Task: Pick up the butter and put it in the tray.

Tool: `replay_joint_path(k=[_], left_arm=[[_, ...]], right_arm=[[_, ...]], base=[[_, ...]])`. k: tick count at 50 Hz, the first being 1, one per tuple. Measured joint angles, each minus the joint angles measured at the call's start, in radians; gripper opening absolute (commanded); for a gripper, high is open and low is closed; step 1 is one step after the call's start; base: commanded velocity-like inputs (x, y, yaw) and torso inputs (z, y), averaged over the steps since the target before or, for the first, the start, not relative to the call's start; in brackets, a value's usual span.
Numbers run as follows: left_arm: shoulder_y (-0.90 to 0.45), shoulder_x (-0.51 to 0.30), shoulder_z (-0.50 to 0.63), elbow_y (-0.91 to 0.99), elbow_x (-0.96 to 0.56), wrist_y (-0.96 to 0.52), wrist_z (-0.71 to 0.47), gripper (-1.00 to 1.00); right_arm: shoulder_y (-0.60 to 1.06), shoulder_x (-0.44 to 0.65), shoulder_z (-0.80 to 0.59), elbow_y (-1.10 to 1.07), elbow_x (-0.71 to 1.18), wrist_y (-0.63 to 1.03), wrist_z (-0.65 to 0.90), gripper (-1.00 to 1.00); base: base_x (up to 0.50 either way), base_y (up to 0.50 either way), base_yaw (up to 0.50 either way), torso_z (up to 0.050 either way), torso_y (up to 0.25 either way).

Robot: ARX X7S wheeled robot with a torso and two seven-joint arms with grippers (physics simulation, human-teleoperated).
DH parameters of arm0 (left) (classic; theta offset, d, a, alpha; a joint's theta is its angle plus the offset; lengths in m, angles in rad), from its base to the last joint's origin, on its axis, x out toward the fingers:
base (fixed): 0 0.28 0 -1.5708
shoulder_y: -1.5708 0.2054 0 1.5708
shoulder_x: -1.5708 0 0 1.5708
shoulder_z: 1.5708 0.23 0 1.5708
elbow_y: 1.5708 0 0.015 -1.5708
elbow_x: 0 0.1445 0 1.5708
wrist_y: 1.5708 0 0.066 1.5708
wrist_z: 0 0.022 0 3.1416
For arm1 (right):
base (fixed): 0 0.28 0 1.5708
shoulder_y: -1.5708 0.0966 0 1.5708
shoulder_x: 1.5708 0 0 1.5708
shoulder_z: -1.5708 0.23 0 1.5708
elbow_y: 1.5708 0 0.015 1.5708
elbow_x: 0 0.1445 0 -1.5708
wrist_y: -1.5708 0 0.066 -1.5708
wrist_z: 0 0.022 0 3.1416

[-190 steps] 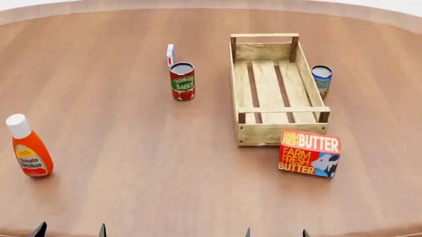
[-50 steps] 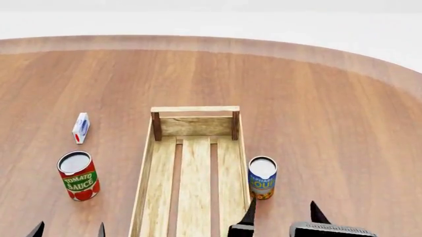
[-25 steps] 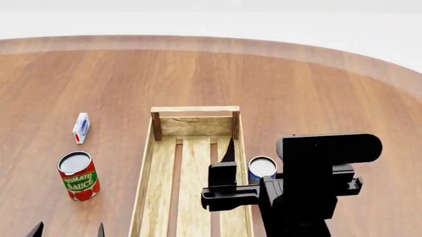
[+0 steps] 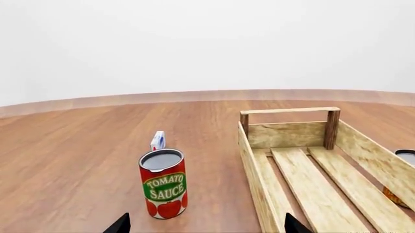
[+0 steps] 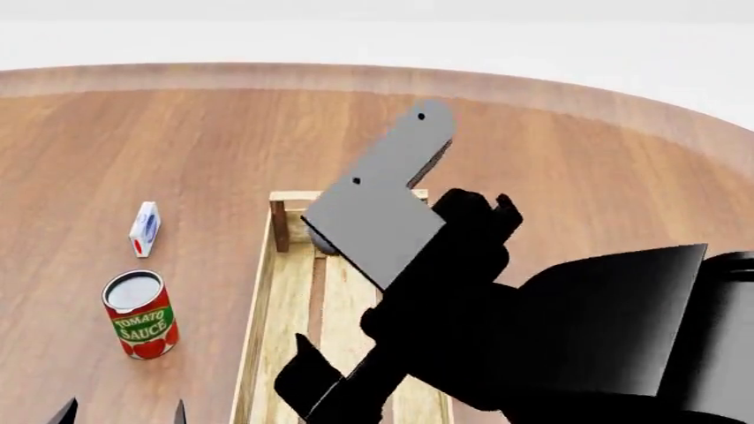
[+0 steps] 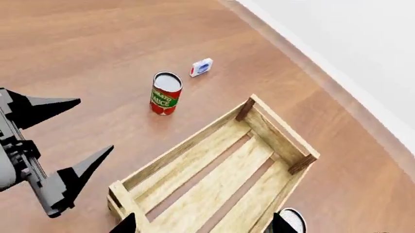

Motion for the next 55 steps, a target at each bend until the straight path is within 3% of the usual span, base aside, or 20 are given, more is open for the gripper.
replay_joint_path(k=[8, 17, 34, 55], left_arm=[[-0.001, -0.006, 0.006, 0.0, -0.004, -0.007, -0.002, 1.0], [-0.002, -0.011, 0.012, -0.001, -0.007, -0.01, -0.005, 1.0], [-0.003, -0.019, 0.02, 0.0, -0.015, -0.01, -0.012, 1.0], [-0.002, -0.029, 0.029, 0.003, -0.024, -0.008, -0.02, 1.0]], right_arm=[[0.194, 0.046, -0.334, 0.008, 0.153, 0.016, -0.039, 1.0], [0.291, 0.071, -0.532, 0.008, 0.229, 0.007, -0.062, 1.0], [0.325, 0.088, -0.682, -0.012, 0.22, -0.044, -0.112, 1.0], [0.231, 0.105, -0.829, 0.038, -0.063, -0.216, -0.292, 1.0]], base=[[0.0, 0.0, 0.0, 0.0, 0.0], [0.0, 0.0, 0.0, 0.0, 0.0], [0.0, 0.0, 0.0, 0.0, 0.0], [0.0, 0.0, 0.0, 0.0, 0.0]])
